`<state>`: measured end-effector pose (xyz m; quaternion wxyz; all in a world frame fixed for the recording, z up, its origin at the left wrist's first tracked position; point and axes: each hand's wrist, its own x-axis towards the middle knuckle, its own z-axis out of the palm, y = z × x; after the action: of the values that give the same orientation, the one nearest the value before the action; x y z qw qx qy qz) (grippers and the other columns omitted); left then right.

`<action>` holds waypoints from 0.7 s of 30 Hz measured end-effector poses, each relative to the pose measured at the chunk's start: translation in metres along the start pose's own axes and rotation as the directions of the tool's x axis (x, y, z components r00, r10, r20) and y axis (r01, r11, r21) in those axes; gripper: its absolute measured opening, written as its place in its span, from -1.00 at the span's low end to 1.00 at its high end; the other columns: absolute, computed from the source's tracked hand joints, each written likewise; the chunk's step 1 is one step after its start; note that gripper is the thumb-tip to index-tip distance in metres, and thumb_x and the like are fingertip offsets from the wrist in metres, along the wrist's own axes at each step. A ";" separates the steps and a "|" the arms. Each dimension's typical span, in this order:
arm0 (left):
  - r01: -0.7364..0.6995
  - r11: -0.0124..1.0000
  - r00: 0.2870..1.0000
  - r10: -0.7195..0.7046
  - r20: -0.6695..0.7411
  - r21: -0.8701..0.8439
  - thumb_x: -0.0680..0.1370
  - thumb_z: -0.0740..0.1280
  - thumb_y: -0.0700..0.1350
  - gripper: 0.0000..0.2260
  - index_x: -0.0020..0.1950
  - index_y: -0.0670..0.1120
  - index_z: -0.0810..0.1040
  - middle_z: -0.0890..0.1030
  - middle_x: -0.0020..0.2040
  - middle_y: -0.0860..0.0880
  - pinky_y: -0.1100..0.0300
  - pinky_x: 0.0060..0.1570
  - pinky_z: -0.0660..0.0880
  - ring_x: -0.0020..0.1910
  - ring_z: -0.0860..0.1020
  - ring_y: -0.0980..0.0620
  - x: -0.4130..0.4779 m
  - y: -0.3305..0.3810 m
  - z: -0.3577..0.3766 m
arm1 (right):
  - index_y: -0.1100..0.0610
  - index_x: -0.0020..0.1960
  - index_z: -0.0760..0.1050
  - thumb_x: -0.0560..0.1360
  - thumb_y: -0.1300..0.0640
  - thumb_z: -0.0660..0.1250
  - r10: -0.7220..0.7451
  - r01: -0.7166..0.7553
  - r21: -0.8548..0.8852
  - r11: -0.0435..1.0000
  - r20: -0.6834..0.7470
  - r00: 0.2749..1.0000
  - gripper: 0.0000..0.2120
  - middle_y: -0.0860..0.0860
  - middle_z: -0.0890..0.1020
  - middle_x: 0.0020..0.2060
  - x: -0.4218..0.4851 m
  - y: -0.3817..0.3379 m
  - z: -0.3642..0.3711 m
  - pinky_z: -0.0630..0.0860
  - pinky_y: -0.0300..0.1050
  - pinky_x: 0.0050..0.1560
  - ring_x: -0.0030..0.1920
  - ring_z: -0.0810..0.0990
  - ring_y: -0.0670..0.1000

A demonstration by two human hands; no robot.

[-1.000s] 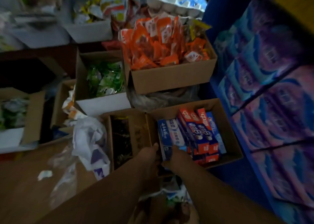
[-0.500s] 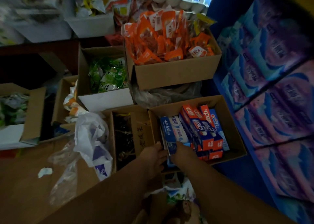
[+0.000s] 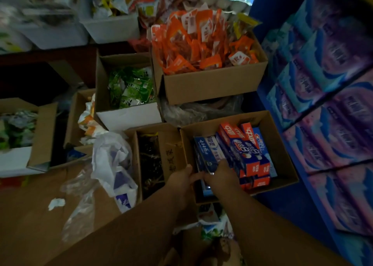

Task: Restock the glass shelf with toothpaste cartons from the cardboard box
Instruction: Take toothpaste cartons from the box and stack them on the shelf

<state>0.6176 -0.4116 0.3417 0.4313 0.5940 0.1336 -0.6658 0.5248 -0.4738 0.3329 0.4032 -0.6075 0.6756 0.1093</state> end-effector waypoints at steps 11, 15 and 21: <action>-0.245 0.969 0.960 0.244 0.136 -0.011 0.64 0.16 -0.15 -0.81 -0.02 -0.16 0.54 0.59 -0.12 -0.10 0.11 -0.17 0.47 -0.17 0.53 -0.05 -0.077 0.080 0.066 | 0.18 -0.17 0.39 0.43 -0.09 0.29 -0.056 0.087 0.197 0.977 -0.161 0.985 -0.68 0.09 0.45 -0.28 -0.068 -0.077 -0.168 0.40 -0.11 -0.28 -0.28 0.48 0.09; -0.385 0.914 0.891 0.404 0.206 -0.130 0.64 0.13 -0.21 -0.82 0.08 -0.21 0.52 0.68 -0.20 -0.04 0.24 -0.21 0.56 -0.16 0.65 0.03 -0.128 0.130 0.111 | 0.09 -0.32 0.35 0.42 -0.08 0.33 -0.203 0.268 0.176 0.947 -0.317 0.926 -0.70 0.03 0.40 -0.39 -0.119 -0.093 -0.235 0.36 -0.13 -0.36 -0.28 0.47 0.07; -0.557 0.813 0.713 0.573 0.404 -0.170 0.63 0.08 -0.24 -0.77 -0.16 -0.07 0.43 0.45 -0.24 -0.01 0.21 -0.19 0.46 -0.30 0.39 0.06 -0.206 0.190 0.182 | 0.07 -0.15 0.44 0.27 -0.15 0.34 -0.308 0.492 0.189 0.850 -0.580 0.754 -0.68 0.05 0.59 -0.23 -0.187 -0.109 -0.327 0.57 0.07 0.01 -0.08 0.60 0.11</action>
<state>0.6178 -0.5645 0.6391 0.6430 0.4333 -0.1423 -0.6153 0.4773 -0.5713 0.7099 0.3111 -0.6692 0.6197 -0.2671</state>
